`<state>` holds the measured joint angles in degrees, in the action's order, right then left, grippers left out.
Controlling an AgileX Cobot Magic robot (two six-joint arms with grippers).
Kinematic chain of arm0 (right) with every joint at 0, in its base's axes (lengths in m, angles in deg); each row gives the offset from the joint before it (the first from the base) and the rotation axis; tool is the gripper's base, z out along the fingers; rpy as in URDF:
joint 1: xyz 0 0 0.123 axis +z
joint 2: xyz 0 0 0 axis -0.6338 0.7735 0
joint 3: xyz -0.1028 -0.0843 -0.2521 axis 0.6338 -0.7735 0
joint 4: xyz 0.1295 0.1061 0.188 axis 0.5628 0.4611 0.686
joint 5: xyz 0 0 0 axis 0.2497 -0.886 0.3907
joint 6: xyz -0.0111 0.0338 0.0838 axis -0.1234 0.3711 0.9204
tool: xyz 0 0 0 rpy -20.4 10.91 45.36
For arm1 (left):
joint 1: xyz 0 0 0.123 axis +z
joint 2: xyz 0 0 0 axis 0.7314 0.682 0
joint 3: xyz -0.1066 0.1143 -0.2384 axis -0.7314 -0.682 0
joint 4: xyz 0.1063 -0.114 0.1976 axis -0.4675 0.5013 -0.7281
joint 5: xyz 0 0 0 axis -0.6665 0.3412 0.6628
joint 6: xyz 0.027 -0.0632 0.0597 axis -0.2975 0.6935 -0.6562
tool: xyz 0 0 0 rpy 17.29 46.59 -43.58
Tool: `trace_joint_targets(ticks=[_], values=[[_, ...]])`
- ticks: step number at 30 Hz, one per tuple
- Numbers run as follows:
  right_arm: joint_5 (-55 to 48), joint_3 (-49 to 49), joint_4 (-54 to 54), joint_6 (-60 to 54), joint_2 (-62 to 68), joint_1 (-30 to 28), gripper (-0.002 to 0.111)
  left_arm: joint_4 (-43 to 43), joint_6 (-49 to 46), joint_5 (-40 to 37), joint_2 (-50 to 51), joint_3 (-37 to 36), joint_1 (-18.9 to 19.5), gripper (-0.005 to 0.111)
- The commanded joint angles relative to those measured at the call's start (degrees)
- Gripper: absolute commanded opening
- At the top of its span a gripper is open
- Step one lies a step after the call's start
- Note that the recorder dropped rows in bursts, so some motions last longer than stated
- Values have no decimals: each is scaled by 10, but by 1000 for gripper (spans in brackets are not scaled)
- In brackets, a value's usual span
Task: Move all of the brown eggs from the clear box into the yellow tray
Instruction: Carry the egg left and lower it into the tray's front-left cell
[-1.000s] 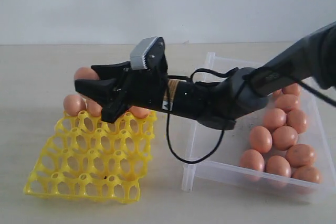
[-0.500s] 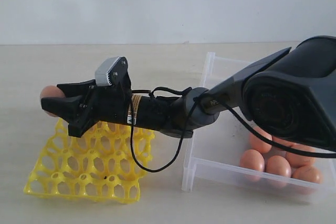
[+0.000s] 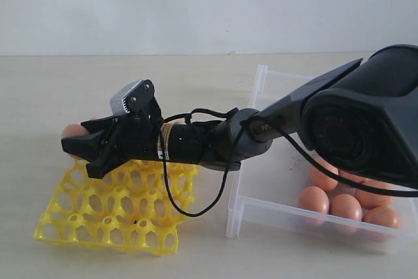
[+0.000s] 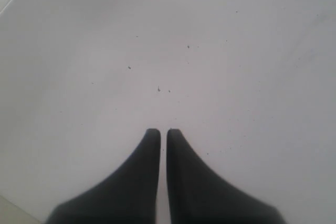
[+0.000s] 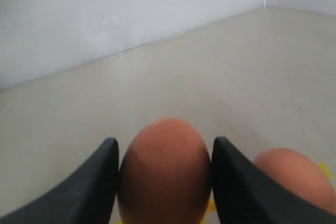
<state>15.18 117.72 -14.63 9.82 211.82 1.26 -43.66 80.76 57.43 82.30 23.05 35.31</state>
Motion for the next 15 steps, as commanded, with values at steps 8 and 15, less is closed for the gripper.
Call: trace_joint_targets(ticks=[8, 15], values=[[-27, 1, -17, -47, -1, 5, 0, 2, -3, -4, -2, -2, 1, 4], [-151, -1, -94, -15, -50, 5, 0, 2, -3, -4, -2, -2, 1, 4]])
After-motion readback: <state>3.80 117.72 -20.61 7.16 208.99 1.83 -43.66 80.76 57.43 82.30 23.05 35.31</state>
